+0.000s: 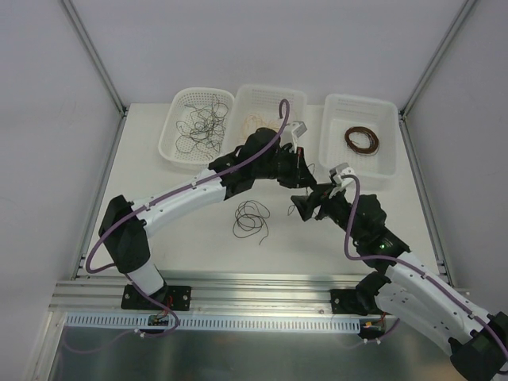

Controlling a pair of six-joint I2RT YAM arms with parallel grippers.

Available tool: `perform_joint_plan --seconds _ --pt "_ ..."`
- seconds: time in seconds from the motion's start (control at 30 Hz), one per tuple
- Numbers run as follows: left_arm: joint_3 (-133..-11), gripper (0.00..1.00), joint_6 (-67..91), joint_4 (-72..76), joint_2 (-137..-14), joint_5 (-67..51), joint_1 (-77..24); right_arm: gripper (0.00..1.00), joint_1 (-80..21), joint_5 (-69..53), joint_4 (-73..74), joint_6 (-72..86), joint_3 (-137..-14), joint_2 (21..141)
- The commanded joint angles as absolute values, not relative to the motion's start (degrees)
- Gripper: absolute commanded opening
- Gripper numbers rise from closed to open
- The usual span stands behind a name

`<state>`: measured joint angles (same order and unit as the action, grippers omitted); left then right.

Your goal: Untangle the cables

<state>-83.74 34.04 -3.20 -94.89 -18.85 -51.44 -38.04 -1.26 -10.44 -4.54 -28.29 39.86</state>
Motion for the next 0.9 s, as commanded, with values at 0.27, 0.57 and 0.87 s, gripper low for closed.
perform_joint_plan --seconds 0.27,0.57,0.87 --pt "-81.4 0.02 37.3 -0.4 -88.8 -13.5 -51.8 0.12 -37.9 -4.8 -14.2 -9.1 -28.8 37.6" --pt "-75.3 0.68 35.2 -3.5 -80.6 -15.6 -46.5 0.0 -37.9 3.7 1.5 -16.2 -36.0 34.0" --pt "-68.1 0.96 26.9 -17.0 -67.7 -17.8 -33.2 0.01 -37.8 12.6 15.4 -26.1 -60.1 42.6"
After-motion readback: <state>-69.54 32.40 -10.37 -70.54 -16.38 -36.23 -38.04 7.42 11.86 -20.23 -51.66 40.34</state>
